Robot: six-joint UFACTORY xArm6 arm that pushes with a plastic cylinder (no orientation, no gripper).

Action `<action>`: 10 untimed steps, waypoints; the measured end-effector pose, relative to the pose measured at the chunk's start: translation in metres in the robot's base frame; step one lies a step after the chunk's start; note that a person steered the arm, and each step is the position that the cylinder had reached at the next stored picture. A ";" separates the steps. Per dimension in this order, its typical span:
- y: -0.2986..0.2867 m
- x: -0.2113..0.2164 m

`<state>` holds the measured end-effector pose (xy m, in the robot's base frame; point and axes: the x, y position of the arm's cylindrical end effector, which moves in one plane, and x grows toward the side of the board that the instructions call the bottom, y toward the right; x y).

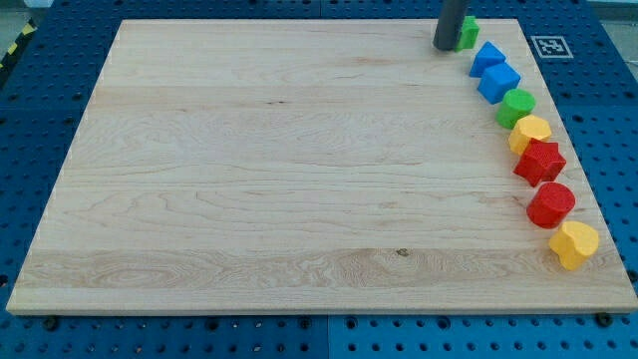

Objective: Move the green star to the top of the blue triangle

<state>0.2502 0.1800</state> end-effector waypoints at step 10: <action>0.003 -0.021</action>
<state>0.2288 0.1831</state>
